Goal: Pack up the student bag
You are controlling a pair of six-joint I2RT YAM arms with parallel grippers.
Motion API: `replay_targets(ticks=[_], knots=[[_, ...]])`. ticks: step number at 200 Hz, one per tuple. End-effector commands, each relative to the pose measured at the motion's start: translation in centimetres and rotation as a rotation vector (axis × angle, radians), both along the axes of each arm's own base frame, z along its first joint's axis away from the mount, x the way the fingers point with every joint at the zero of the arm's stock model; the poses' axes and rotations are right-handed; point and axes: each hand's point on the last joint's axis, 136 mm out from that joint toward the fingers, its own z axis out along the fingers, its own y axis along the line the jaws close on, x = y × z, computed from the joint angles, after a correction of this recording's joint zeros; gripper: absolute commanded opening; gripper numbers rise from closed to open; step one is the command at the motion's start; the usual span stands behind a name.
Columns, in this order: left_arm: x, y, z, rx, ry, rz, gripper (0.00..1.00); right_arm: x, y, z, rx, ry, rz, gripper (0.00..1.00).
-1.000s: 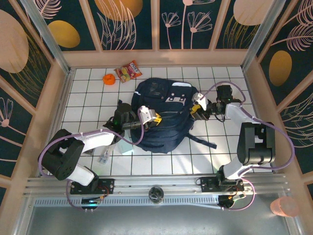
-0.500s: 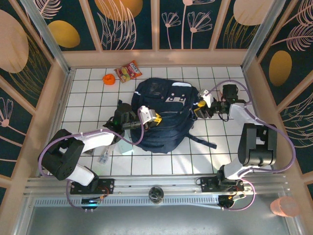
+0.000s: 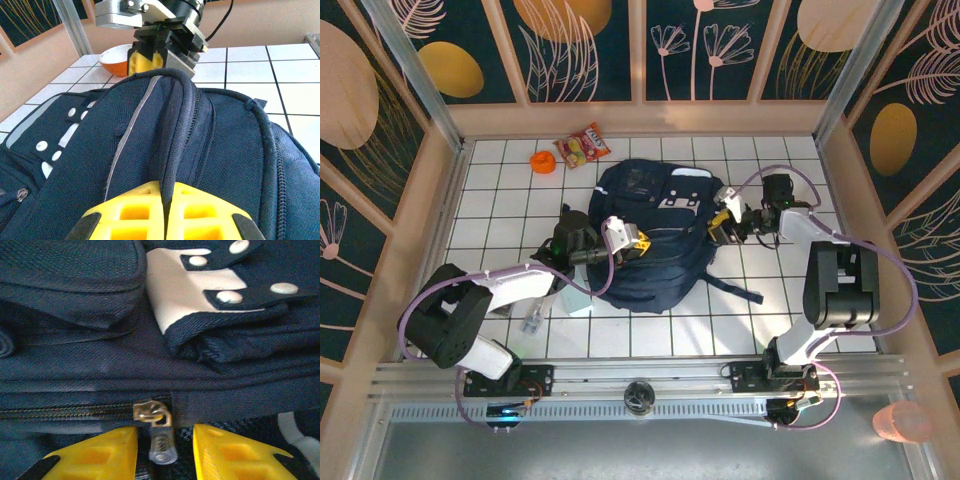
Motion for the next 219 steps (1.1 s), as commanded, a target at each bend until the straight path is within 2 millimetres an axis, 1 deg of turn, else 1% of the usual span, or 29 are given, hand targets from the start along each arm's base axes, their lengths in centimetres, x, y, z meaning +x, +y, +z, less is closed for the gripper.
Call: replay_targets(ticks=[1,10,22,48,67,81,140,179,219], knots=[[-0.7,-0.5,4.6,-0.11,-0.123,-0.063,0.0,-1.9,0.2,1.1,0.033,0.011,-0.004,0.34],[-0.7,-0.5,4.6,-0.111,-0.124,-0.064,0.0,-2.0,0.0,1.2,0.033,0.007,-0.017,0.35],[-0.8,-0.5,4.7,-0.112,-0.126,-0.066,0.0,-1.9,-0.4,1.4,0.031,0.001,-0.041,0.4],[-0.8,-0.4,4.8,-0.114,-0.127,-0.068,0.0,-0.8,-1.8,2.1,0.03,-0.032,-0.1,0.46],[-0.9,-0.4,4.8,-0.115,-0.128,-0.07,0.0,0.2,-2.8,2.3,0.028,-0.05,-0.127,0.48],[-1.0,-0.4,4.9,-0.116,-0.129,-0.074,0.0,0.6,-3.1,1.9,0.012,-0.045,-0.122,0.48],[-1.0,-0.4,4.9,-0.117,-0.133,-0.077,0.0,1.0,-1.4,1.3,0.035,-0.045,-0.004,0.49],[-1.0,-0.5,5.0,-0.117,-0.133,-0.08,0.0,0.4,-0.2,0.5,0.044,0.002,0.065,0.49],[-0.8,-0.7,5.1,-0.12,-0.133,-0.087,0.0,-0.2,1.1,0.5,0.072,0.025,0.122,0.46]])
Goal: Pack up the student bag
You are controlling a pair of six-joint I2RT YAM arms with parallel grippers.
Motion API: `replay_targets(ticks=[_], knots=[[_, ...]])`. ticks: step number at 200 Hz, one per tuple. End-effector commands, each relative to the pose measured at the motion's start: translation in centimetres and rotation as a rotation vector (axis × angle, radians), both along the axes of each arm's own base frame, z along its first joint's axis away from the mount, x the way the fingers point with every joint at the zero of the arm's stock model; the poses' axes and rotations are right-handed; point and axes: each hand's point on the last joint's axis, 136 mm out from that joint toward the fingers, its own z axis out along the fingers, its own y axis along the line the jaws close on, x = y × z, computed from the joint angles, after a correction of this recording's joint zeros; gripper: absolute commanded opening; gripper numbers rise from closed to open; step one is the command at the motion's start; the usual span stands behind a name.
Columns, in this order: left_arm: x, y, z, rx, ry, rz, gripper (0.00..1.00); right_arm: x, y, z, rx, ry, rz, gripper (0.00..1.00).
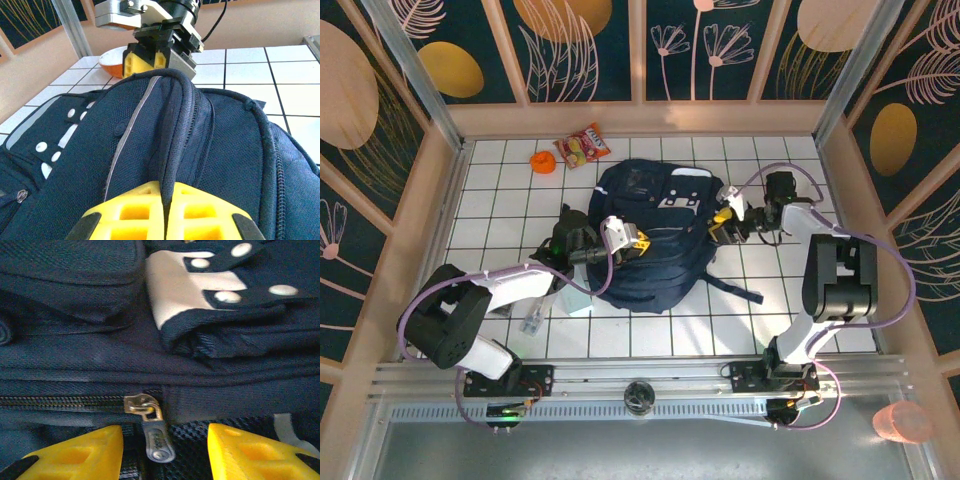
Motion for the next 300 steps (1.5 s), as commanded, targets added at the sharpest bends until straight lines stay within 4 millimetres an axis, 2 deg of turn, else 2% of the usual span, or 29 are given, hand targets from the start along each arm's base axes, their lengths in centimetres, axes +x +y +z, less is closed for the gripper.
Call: replay_targets(ticks=[1,40,62,75,102,122,147,230,255,300], knots=[[-0.8,-0.7,4.9,-0.115,-0.13,-0.08,0.0,-0.7,1.2,0.5,0.042,0.023,0.068,0.46],[-0.6,-0.8,4.9,-0.116,-0.13,-0.075,0.0,-1.5,1.1,0.5,0.039,0.055,0.084,0.36],[-0.6,-0.8,4.8,-0.113,-0.128,-0.077,0.0,-1.8,0.9,1.0,0.053,0.05,0.078,0.27],[-0.6,-0.9,4.8,-0.114,-0.129,-0.078,0.0,-1.9,0.9,1.4,0.067,0.048,0.075,0.26],[-0.5,-0.9,4.8,-0.112,-0.129,-0.074,0.0,-2.0,0.9,1.9,0.09,0.047,0.072,0.17],[-0.4,-0.9,4.8,-0.112,-0.13,-0.074,0.0,-1.9,0.9,2.1,0.095,0.05,0.066,0.16],[-0.3,-0.9,4.7,-0.109,-0.129,-0.067,0.0,-2.0,0.9,2.1,0.103,0.054,0.066,0.22],[-0.2,-0.8,4.3,-0.101,-0.127,-0.059,0.0,-3.1,0.9,2.6,0.113,0.09,0.052,0.22],[-0.1,-0.7,4.2,-0.096,-0.126,-0.05,0.0,-3.1,0.9,2.7,0.122,0.099,0.044,0.2],[-0.2,-0.7,4.2,-0.095,-0.13,-0.05,0.0,-3.0,0.8,1.9,0.112,0.13,0.025,0.1]])
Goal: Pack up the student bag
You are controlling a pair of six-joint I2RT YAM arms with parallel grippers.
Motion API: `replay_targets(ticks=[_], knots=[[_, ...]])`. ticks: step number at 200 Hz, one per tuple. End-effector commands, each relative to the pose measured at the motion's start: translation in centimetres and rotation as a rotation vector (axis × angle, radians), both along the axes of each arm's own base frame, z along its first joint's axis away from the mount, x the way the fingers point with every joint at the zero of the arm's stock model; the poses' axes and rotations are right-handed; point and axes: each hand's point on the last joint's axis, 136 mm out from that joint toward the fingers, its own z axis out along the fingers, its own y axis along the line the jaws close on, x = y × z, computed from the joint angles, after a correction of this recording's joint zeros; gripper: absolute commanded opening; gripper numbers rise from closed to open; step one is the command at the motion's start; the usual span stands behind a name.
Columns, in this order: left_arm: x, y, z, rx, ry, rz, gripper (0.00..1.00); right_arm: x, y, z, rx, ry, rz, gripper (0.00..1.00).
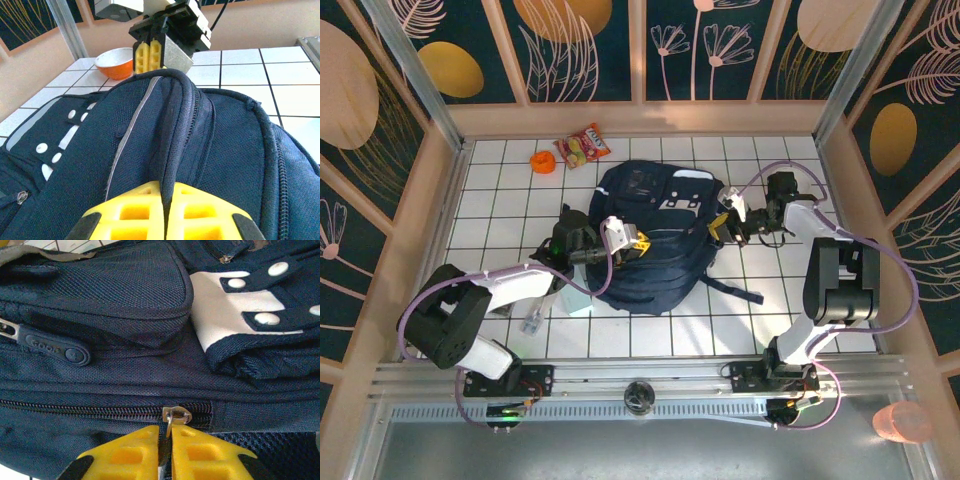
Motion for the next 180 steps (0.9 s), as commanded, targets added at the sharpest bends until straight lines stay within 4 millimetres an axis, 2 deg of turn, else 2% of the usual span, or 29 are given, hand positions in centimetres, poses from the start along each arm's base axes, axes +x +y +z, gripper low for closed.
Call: replay_targets(ticks=[1,52,64,88,101,127,180], knots=[[0.1,-0.6,4.1,-0.092,-0.132,-0.033,0.0,-0.8,0.2,0.1,0.029,0.046,-0.006,0.1],[0.0,-0.5,4.3,-0.095,-0.138,-0.03,0.0,-0.5,0.1,-1.2,0.02,0.088,-0.026,0.16],[0.0,-0.5,4.4,-0.098,-0.137,-0.03,0.0,-0.6,0.1,-1.4,0.02,0.098,-0.026,0.15],[0.1,-0.4,4.5,-0.105,-0.134,-0.02,0.0,-0.6,0.1,-1.3,0.019,0.099,-0.03,0.07],[0.3,-0.3,4.4,-0.105,-0.131,-0.005,0.0,-0.5,0.1,-1.1,0.019,0.093,-0.033,0.0],[0.9,-0.1,4.6,-0.103,-0.133,0.034,0.0,-0.3,0.0,-0.4,0.023,0.088,-0.057,0.0],[2.8,0.5,5.1,-0.11,-0.122,0.156,0.0,-1.7,1.0,1.6,0.057,0.085,-0.068,0.0]])
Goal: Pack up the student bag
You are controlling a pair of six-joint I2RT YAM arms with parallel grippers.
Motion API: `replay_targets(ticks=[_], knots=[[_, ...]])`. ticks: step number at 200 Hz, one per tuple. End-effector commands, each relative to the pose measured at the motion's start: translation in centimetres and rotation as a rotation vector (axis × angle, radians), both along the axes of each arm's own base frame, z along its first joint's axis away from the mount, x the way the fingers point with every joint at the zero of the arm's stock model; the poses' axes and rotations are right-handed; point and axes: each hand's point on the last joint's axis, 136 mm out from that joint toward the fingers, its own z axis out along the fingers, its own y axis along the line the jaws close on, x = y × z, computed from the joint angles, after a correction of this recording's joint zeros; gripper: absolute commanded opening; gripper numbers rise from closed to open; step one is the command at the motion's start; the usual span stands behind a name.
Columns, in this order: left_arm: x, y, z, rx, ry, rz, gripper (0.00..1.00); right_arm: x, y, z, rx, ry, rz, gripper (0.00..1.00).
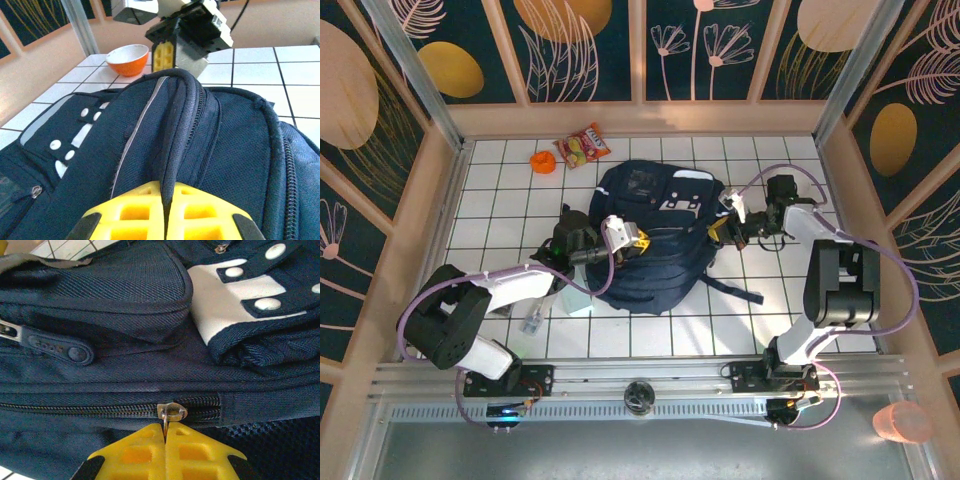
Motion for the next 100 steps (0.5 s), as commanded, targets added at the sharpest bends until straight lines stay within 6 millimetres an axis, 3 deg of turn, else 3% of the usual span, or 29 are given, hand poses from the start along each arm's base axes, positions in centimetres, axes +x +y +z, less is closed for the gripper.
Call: replay_targets(ticks=[1,100], knots=[[1.8,0.3,5.1,-0.112,-0.121,0.089,0.0,-1.2,1.0,1.8,0.036,-0.005,0.0,0.0],[3.5,-0.3,5.5,-0.092,-0.139,0.198,0.0,-5.8,4.9,4.3,0.091,0.073,0.008,0.0]])
